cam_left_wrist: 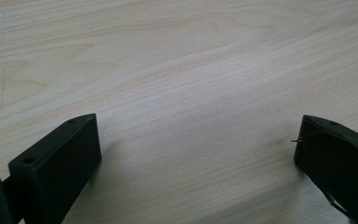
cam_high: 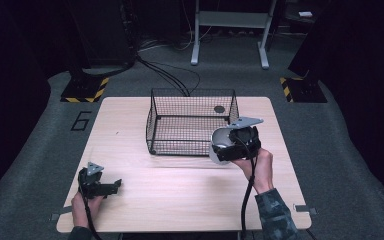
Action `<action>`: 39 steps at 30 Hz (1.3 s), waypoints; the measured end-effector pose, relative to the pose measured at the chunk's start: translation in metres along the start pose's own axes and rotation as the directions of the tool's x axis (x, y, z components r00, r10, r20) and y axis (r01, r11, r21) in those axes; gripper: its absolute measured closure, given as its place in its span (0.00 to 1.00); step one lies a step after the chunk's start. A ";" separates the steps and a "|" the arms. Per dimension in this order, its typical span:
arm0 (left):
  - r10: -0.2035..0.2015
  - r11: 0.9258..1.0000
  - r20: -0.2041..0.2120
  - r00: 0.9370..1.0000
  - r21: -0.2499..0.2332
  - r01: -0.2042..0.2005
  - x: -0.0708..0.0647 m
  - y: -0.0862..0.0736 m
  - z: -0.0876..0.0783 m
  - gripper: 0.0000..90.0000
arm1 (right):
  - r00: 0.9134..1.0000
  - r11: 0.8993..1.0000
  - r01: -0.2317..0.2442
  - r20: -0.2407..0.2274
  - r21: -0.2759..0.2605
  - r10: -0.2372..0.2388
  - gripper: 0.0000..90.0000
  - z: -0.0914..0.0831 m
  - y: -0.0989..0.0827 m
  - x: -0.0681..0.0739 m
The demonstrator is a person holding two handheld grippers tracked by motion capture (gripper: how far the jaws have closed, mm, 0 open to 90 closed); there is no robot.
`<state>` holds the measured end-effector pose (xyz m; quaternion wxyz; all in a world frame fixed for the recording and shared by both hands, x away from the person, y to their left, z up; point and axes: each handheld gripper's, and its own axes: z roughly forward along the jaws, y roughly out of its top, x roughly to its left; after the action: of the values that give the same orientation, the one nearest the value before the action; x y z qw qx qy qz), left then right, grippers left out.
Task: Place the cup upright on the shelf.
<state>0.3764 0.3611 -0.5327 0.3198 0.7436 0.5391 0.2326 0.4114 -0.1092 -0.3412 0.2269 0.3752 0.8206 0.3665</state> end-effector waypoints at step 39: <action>0.000 1.000 0.000 1.000 0.000 0.000 0.000 0.000 0.000 0.00 | 0.999 0.999 0.036 -0.021 -0.020 -0.036 0.06 0.023 0.066 -0.008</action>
<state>0.3764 0.3612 -0.5327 0.3198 0.7437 0.5390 0.2325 0.4611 -0.0753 -0.3040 0.2282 0.3541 0.8261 0.3743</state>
